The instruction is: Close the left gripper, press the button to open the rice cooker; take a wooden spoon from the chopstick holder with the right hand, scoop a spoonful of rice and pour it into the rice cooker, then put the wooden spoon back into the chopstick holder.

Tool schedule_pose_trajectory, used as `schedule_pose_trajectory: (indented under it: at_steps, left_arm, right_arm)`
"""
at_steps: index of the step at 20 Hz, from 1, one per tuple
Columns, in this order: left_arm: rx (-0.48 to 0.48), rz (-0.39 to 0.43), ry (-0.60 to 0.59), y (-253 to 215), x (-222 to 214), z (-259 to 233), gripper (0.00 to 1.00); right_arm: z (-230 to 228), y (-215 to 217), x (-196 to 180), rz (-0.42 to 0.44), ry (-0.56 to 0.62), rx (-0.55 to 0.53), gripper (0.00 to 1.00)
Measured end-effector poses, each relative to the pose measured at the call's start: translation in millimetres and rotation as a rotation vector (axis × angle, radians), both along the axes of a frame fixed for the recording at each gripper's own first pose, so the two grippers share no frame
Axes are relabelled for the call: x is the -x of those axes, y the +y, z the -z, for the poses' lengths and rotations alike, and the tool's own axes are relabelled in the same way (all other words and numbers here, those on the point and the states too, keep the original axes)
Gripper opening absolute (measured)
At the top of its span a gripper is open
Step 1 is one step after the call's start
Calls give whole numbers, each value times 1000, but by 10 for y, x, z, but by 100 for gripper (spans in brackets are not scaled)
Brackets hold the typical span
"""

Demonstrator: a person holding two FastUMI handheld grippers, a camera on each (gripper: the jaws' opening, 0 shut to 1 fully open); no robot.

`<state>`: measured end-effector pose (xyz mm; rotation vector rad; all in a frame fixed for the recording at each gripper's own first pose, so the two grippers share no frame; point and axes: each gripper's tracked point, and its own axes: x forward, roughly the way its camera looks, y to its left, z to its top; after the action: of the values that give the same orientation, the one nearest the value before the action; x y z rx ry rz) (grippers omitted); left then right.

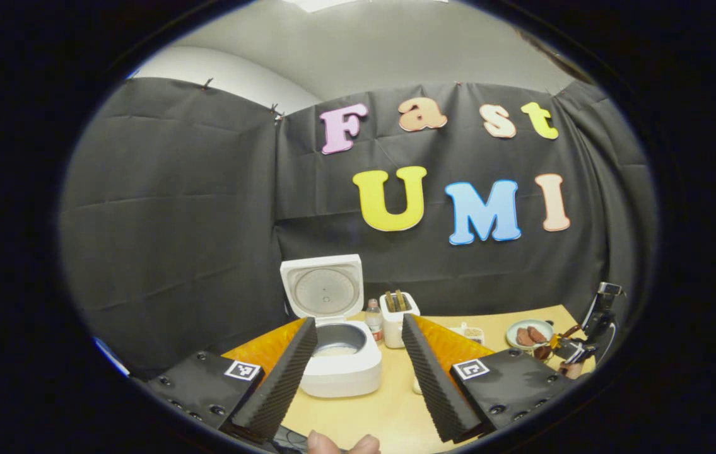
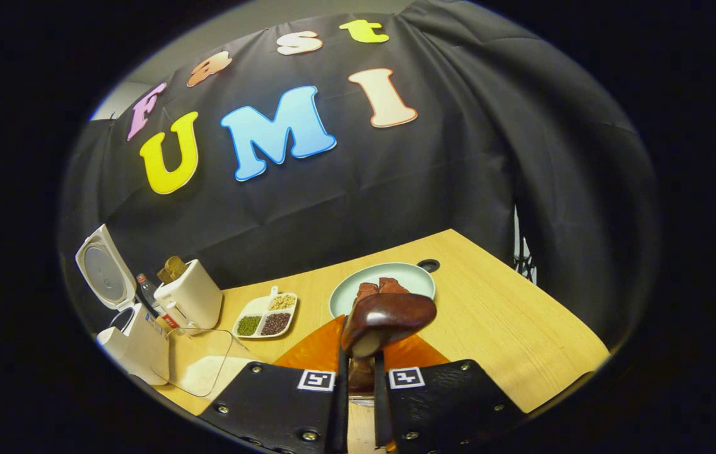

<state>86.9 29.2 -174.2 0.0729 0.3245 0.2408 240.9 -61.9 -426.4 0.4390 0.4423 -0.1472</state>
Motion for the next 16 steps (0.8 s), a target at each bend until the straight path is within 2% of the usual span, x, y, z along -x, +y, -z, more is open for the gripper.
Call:
schedule_pose_trajectory:
  at_steps: [3,8,12,14,16]
  left_arm:
    - [29,-23,-18,107,41,-2,94]
    - [85,-64,-85,387,135,-117,96]
    - [138,-70,-138,690,224,-204,94]
    - [148,-64,-157,878,250,-270,96]
    - [177,-51,-161,1025,321,-285,94]
  right_arm:
    - [-292,-19,-62,-43,-18,33,17]
    - [-894,135,-92,-106,-57,29,17]
    - [-1352,618,-55,-211,-79,19,17]
    - [-1496,934,-18,-273,-65,7,17]
    - [-1629,1204,-2,-303,-64,13,17]
